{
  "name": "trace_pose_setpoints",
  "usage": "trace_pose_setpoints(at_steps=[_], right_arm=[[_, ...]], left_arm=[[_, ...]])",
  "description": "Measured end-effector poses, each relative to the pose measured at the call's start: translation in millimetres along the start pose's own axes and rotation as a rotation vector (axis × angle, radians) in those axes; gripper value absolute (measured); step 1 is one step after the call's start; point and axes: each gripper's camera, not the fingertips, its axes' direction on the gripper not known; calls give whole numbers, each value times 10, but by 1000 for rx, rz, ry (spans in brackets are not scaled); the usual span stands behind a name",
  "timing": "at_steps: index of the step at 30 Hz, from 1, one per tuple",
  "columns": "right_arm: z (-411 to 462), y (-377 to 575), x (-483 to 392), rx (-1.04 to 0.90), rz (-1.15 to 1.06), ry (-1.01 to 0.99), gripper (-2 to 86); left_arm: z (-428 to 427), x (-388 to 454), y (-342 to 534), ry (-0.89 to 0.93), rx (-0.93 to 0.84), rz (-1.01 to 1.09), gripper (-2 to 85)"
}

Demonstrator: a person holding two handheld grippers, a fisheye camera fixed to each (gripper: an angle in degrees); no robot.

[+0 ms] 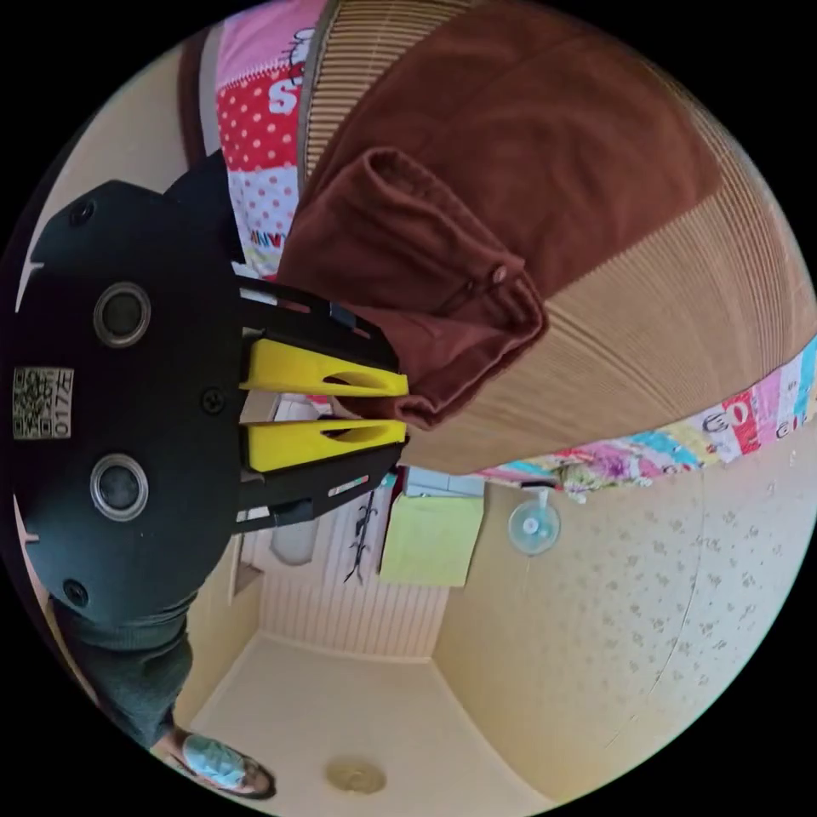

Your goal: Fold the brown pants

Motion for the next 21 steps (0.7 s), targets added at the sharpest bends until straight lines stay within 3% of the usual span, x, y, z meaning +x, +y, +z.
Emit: trace_pose_setpoints(at_steps=[4,7,10,13,16,20,21], right_arm=[[1055,-320,-1404,-350,-494,229,57],[2082,-162,-2286,-596,-726,398,188],[2924,228,-2917,-602,-929,557,237],[3652,534,-3175,-613,-1025,698,198],[3952,928,-3292,-579,-1122,804,76],[3940,1426,-3395,-475,-1282,935,55],[3872,1569,-3453,-439,-1321,931,53]], left_arm=[[395,263,189,68,-32,70,48],[661,371,320,92,1,75,48],[911,471,447,113,7,90,48],[1060,561,607,112,26,131,50],[1018,527,797,-15,53,120,59],[856,432,1205,-110,148,162,90],[832,379,1363,-209,163,153,97]])
